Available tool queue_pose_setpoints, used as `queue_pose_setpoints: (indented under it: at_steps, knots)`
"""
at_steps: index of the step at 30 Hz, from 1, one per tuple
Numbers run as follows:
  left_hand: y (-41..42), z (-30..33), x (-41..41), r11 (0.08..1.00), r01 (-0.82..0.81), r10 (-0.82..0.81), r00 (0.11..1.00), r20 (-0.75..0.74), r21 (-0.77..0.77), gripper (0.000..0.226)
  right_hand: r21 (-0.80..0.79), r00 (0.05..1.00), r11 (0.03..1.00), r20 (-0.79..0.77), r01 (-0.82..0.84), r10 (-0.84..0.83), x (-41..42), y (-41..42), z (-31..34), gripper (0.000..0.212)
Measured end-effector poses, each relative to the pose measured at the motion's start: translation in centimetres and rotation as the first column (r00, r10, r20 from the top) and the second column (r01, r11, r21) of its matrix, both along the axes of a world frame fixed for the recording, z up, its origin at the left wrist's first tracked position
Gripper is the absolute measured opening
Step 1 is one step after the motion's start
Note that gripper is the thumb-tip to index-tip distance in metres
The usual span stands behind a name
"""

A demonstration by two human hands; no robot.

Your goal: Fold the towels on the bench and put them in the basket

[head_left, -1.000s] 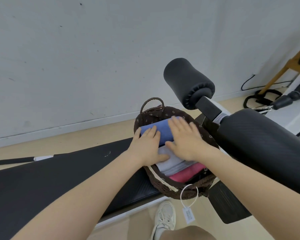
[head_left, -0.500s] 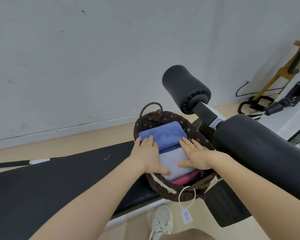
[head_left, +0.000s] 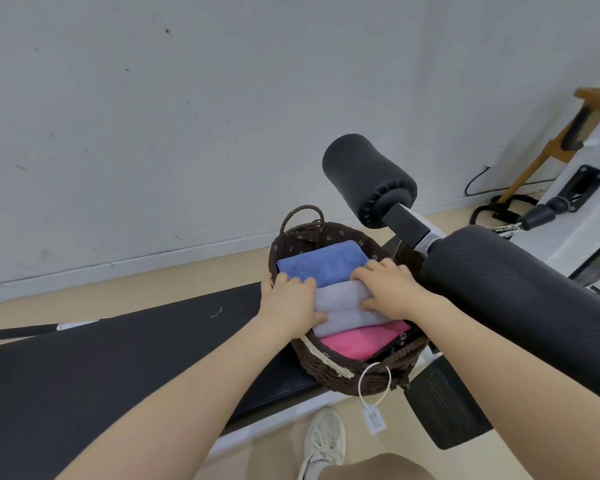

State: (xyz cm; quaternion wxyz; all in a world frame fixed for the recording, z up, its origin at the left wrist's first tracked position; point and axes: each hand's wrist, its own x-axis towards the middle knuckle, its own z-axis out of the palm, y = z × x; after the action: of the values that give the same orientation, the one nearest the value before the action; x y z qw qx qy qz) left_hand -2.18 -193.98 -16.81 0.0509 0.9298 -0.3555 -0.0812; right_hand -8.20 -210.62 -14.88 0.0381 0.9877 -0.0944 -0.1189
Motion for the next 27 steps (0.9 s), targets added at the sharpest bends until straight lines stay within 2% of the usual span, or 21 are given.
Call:
queue_pose_setpoints:
  at_steps: [4,6,8,10,13,16,19,24,27]
  knots:
    - [0.1,-0.7,0.3,0.994,-0.017,0.025,0.997,0.074,-0.108,0.069,0.087,0.986,0.996,0.167,-0.006,-0.008,0.7,0.3,-0.7,0.058]
    - [0.4,-0.9,0.6,0.995,0.078,-0.073,0.995,0.072,-0.06,0.079,0.109,0.986,0.993,0.164,-0.047,0.029,0.9,0.4,-1.0,0.07]
    - [0.5,-1.0,0.3,0.989,0.147,-0.148,0.987,0.068,0.017,0.073,0.213,0.998,0.976,0.042,-0.051,0.043,1.1,0.8,-1.4,0.078]
    - [0.2,-1.0,0.2,0.988,0.152,-0.155,0.98,0.124,0.035,0.062,0.286,0.999,0.958,-0.023,-0.029,0.037,1.6,0.7,-1.6,0.084]
    - [-0.1,-0.7,0.4,0.989,0.148,-0.147,0.963,0.227,0.012,0.051,0.242,0.998,0.969,-0.026,-0.049,0.057,2.2,0.0,-1.3,0.089]
    - [0.1,-0.9,0.9,0.996,0.085,-0.089,0.961,0.26,0.029,0.052,0.163,0.995,0.982,-0.011,-0.099,0.103,2.4,-0.4,-1.4,0.082]
    - [-0.1,-1.3,0.9,0.998,0.014,-0.025,0.976,0.219,0.055,0.052,0.111,0.991,0.987,-0.053,-0.118,0.125,2.2,-1.1,-2.0,0.068]
    - [0.0,-1.0,1.2,0.998,0.007,-0.001,0.996,0.094,-0.063,0.035,0.069,0.993,0.995,-0.091,-0.075,0.081,1.6,-1.2,-1.3,0.061]
    - [1.7,-0.1,1.0,0.985,0.032,-0.027,0.999,0.036,-0.168,0.034,0.081,0.999,0.996,-0.002,-0.041,0.041,0.8,0.0,0.0,0.06]
